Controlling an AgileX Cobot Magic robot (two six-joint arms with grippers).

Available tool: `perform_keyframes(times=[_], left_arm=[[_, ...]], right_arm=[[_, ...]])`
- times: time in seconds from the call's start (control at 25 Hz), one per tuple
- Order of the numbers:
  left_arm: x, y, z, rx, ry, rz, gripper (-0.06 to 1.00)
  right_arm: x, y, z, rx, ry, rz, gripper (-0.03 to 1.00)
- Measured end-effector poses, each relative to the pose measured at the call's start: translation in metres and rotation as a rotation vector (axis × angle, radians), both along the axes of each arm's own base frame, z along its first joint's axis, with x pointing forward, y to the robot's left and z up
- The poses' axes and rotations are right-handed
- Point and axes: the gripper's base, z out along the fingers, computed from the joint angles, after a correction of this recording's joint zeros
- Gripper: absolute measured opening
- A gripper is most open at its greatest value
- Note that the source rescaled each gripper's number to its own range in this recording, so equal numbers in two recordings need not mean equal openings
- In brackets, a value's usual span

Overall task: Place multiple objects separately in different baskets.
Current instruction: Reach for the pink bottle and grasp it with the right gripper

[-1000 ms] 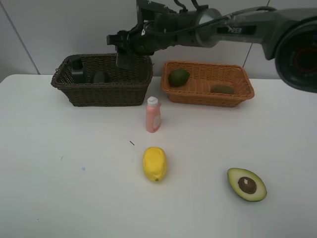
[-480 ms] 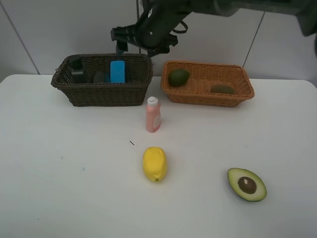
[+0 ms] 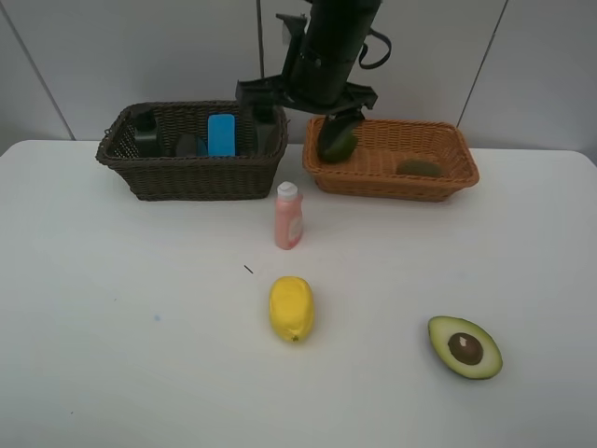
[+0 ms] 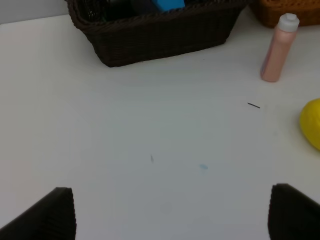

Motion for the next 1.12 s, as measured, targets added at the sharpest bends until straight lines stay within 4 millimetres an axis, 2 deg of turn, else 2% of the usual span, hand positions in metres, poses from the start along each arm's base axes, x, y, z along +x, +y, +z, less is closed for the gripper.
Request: perform_keyframes(times=[0.2,0.4,0.64,0.8,1.12], left_arm=[[0.0,0.0,0.0,0.0,0.0,0.0,0.99],[0.0,0.0,0.0,0.001,0.0,-0.001,0.99],[0.0,0.0,0.0,0.002,0.0,-0.001,0.99],[0.0,0.0,0.0,0.002,0.0,-0.001,0.99],[0.0,0.0,0.0,0.002,0.0,-0.001,0.99]], right_arm=[[0.001,0.001,-0.014,-0.008,0.047,-0.077,1.0],[0.004,0.003,-0.03,-0.008,0.102,-0.225,1.0],[0.006,0.002,-0.032,-0.008,0.115,-0.39,1.0],[0.007,0.001,-0.037,-0.022,0.116,-0.431,1.0],[0.01,0.004,-0.062,-0.05,0.167,-0.452,1.0]])
